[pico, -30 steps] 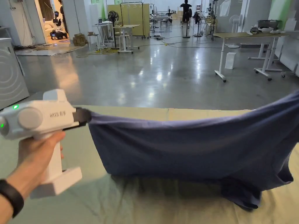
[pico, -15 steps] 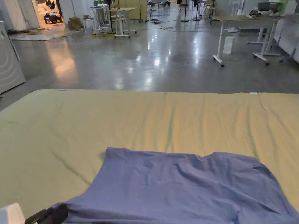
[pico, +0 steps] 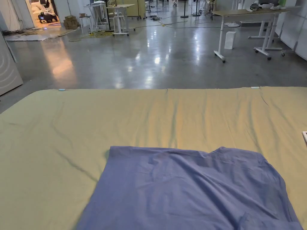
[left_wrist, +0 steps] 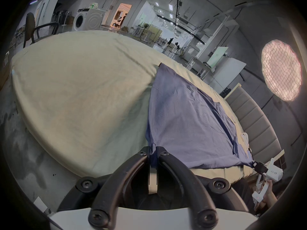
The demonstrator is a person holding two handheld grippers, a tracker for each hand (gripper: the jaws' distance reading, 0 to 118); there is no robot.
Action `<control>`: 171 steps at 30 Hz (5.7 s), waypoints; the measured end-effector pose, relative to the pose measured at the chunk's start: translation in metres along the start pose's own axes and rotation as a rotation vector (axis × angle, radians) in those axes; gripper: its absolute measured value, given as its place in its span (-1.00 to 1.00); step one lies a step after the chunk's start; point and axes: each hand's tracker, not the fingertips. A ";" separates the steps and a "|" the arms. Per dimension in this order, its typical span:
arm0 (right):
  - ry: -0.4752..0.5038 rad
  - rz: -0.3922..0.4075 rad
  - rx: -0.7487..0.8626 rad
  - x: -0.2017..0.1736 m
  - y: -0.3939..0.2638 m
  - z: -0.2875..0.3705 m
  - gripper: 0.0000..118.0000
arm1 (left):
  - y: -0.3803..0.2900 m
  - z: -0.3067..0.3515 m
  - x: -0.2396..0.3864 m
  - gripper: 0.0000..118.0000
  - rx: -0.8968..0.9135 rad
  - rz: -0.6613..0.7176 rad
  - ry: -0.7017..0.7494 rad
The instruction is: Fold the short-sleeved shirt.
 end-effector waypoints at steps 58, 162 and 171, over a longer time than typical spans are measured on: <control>0.225 0.138 0.355 -0.109 0.050 0.153 -1.00 | 0.010 0.161 0.149 -0.99 0.434 -0.474 0.146; -0.001 0.135 -0.099 -0.044 0.189 -0.180 -0.94 | 0.193 -0.180 0.089 -0.93 -0.145 -0.151 0.171; -0.015 0.115 -0.115 -0.028 0.168 -0.213 -0.43 | 0.185 -0.207 0.072 -0.60 -0.107 -0.075 0.181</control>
